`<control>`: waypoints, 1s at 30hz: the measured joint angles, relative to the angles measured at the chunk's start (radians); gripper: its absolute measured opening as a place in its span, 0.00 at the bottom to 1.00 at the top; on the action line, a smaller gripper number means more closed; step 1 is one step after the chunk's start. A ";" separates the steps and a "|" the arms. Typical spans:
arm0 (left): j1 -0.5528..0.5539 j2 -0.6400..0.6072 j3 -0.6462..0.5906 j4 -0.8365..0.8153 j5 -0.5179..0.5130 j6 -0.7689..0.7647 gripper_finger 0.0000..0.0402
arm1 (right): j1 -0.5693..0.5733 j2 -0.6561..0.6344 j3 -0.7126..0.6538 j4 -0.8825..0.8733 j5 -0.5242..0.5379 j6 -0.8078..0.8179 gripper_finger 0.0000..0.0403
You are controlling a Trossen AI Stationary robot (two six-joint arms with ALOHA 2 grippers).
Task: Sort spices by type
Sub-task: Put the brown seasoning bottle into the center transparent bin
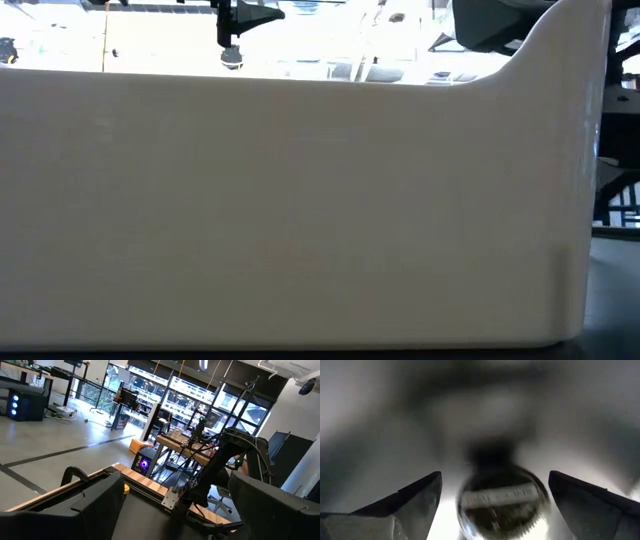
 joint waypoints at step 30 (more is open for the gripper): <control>0.000 -0.001 0.000 -0.022 0.000 0.063 0.86 | -0.123 -0.151 0.309 -0.518 0.118 1.708 0.99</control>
